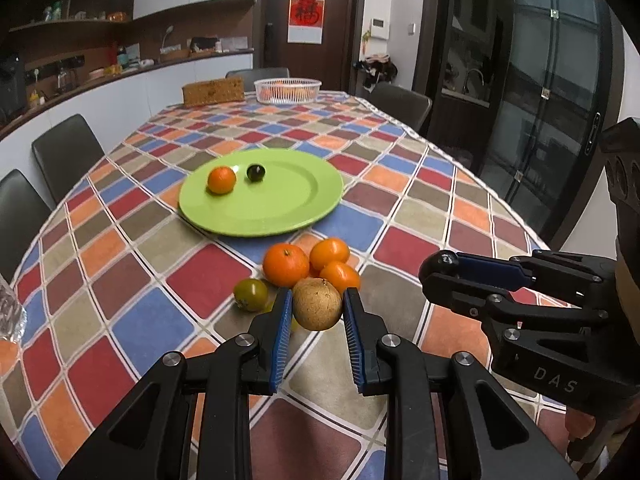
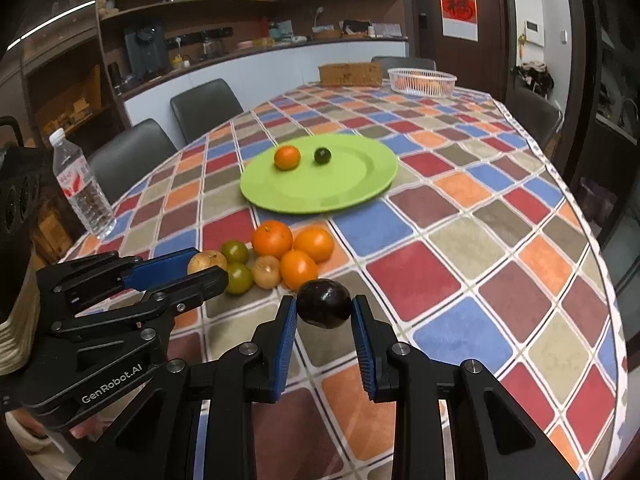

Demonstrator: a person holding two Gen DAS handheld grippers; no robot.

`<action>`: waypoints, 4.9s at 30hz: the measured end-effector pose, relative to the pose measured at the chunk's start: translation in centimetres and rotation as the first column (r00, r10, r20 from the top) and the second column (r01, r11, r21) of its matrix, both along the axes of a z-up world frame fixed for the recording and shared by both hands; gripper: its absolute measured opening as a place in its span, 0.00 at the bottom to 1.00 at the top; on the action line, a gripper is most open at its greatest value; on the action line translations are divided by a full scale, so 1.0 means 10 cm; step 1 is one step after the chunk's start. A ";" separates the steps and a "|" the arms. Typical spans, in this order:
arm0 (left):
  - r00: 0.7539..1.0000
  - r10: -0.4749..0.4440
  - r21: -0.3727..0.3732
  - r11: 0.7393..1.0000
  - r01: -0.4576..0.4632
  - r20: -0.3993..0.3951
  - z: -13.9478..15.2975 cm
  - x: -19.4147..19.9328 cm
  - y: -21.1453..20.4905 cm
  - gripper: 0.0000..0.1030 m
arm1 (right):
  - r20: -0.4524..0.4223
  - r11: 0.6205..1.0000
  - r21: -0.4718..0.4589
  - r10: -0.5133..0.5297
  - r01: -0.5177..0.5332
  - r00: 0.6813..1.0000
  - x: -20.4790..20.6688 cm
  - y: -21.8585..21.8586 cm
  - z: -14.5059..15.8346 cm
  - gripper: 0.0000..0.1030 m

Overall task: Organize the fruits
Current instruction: 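Grasp a tan round fruit with the left tool while the right tool grasps a dark plum, then carry tan fruit and plum onto the green plate and open both tools, then withdraw both open tools from the plate back toward the fruit pile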

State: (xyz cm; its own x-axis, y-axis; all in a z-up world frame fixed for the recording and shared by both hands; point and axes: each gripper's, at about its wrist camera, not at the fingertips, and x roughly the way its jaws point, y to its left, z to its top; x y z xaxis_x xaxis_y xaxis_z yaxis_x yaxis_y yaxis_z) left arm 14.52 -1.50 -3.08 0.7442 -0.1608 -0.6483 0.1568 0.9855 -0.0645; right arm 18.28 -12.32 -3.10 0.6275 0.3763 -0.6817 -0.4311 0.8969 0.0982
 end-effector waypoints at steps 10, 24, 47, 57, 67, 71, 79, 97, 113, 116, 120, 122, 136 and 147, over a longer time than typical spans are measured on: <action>0.996 0.010 0.007 1.000 -0.011 0.092 0.30 -0.06 0.14 0.25 | 0.093 1.000 0.016 0.002 -0.004 0.996 -0.03 0.09 0.32 0.28; 0.989 -0.010 0.006 1.000 0.009 0.150 0.59 0.24 0.33 0.25 | 0.166 0.999 0.050 0.013 -0.022 0.986 0.27 0.29 0.64 0.28; 0.997 -0.047 -0.027 0.998 0.048 0.063 0.60 1.24 0.65 0.25 | 0.069 0.999 0.016 0.049 -0.051 0.996 1.29 0.61 0.66 0.28; 0.995 -0.038 -0.118 0.993 0.027 -0.092 0.27 1.81 0.79 0.25 | -0.037 0.998 -0.031 0.056 -0.057 0.998 1.80 0.75 0.43 0.28; 0.983 -0.034 -0.110 0.994 0.014 -0.179 -0.03 2.12 0.80 0.25 | -0.170 0.999 -0.038 0.017 -0.024 0.985 2.21 0.74 0.06 0.29; 0.982 -0.030 -0.087 0.996 0.014 -0.186 -0.08 2.16 0.79 0.25 | -0.187 0.999 -0.044 0.008 -0.016 0.982 2.25 0.73 -0.02 0.29; 0.987 -0.008 -0.035 0.999 0.002 -0.158 0.00 2.08 0.80 0.30 | -0.171 0.999 -0.041 -0.012 0.005 0.985 2.22 0.68 -0.02 0.39; 0.999 -0.007 0.013 1.000 0.006 0.047 0.65 1.11 0.69 0.54 | 0.049 1.000 0.017 -0.009 0.008 0.999 1.29 0.43 0.62 0.51; 0.993 -0.005 0.048 0.999 0.000 0.121 0.70 0.32 0.56 0.67 | 0.151 0.999 0.042 -0.016 0.010 0.988 0.50 0.27 0.72 0.59; 0.992 -0.009 0.067 0.998 0.001 0.129 0.64 0.21 0.52 0.68 | 0.159 1.000 0.027 0.002 -0.006 0.987 0.38 0.26 0.68 0.59; 0.990 -0.014 0.088 0.996 0.002 0.137 0.56 0.10 0.49 0.68 | 0.175 1.000 -0.010 0.026 -0.024 0.984 0.24 0.27 0.61 0.59; 0.990 -0.017 0.091 0.996 0.004 0.141 0.51 0.05 0.47 0.68 | 0.178 0.999 -0.029 0.036 -0.032 0.983 0.18 0.27 0.58 0.59; 0.990 -0.101 0.162 0.983 0.084 0.100 0.10 -0.09 0.30 0.68 | 0.150 0.971 -0.205 0.159 -0.126 0.976 0.01 0.37 0.19 0.59; 0.981 -0.192 0.190 0.964 0.185 0.018 -0.21 0.04 0.24 0.58 | 0.100 0.932 -0.297 0.246 -0.207 0.964 0.08 0.50 -0.10 0.53</action>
State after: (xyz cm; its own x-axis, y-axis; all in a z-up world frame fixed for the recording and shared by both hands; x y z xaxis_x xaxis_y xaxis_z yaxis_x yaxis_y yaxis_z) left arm 14.90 0.87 -5.21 0.7356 -0.1791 -0.6533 0.3397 0.9319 0.1270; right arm 19.09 -7.37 -4.12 0.6404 0.3239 -0.6964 -0.6178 0.7559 -0.2165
